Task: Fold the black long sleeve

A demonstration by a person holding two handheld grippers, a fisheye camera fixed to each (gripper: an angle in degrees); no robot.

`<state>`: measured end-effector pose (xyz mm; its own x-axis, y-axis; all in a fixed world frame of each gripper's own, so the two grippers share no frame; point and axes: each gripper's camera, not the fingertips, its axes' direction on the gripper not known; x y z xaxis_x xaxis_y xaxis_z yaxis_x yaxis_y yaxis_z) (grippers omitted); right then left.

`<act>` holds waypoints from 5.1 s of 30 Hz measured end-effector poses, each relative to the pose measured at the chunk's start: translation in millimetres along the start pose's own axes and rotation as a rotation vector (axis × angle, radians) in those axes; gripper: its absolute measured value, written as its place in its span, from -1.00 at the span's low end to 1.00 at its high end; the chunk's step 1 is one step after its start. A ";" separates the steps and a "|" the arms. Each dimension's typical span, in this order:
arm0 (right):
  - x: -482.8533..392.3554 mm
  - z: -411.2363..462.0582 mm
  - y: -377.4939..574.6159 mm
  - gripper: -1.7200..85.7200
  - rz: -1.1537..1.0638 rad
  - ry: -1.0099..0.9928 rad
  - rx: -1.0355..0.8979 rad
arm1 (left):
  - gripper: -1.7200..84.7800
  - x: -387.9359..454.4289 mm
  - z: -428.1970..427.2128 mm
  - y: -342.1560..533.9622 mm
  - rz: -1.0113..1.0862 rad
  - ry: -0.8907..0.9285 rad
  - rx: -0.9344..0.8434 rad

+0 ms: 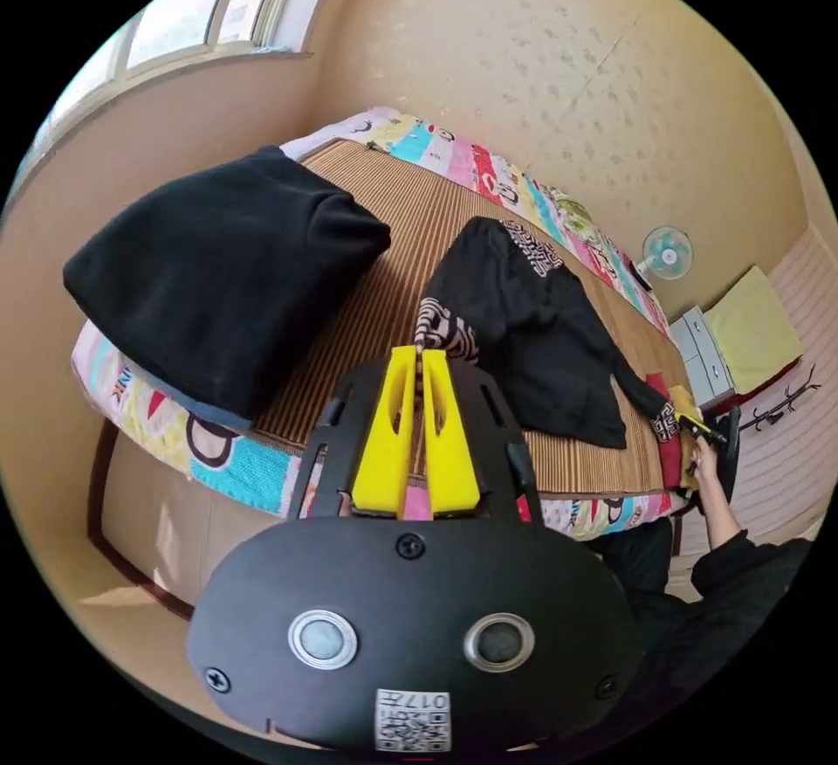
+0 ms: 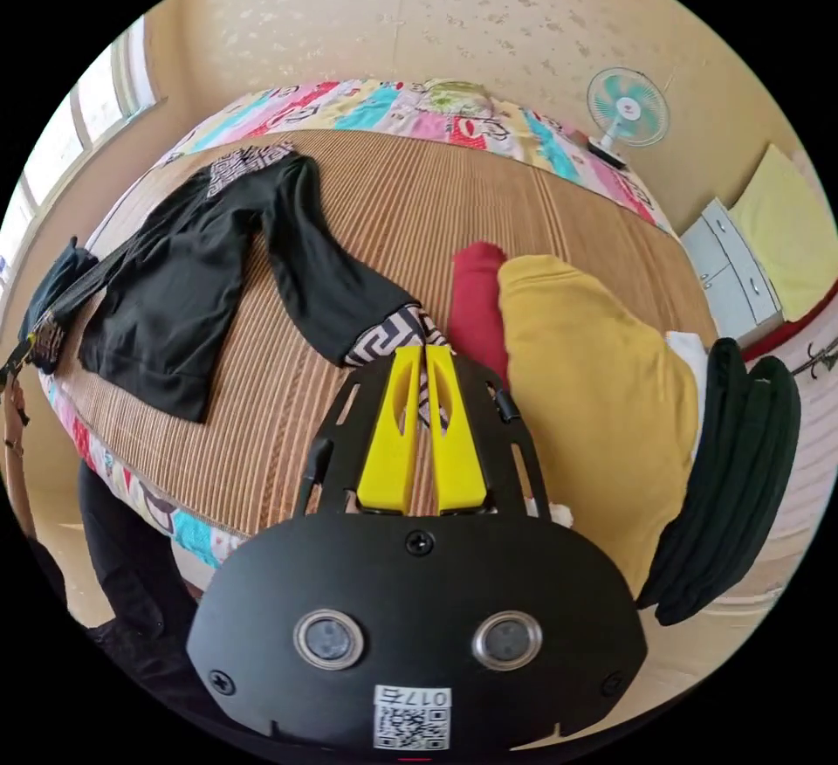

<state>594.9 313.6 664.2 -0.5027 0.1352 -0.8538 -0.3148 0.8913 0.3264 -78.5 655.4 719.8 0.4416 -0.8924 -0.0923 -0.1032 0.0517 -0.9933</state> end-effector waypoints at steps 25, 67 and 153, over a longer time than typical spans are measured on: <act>-19.8 6.3 90.6 -0.88 0.036 -0.717 -0.184 | -0.89 13.0 106.0 20.6 -0.017 0.062 -0.280; 56.7 -181.8 201.6 -0.89 -0.027 -0.620 -0.154 | -0.85 -120.2 -40.0 199.1 -0.178 0.537 -0.126; 246.5 -304.0 129.5 -0.90 0.465 -0.537 0.429 | -0.78 585.7 273.8 310.2 0.969 0.502 -0.398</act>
<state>185.5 330.8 619.2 -0.0189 0.6218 -0.7830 0.2198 0.7665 0.6034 392.2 271.5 338.7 -0.3696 -0.6382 -0.6754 -0.5168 0.7452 -0.4214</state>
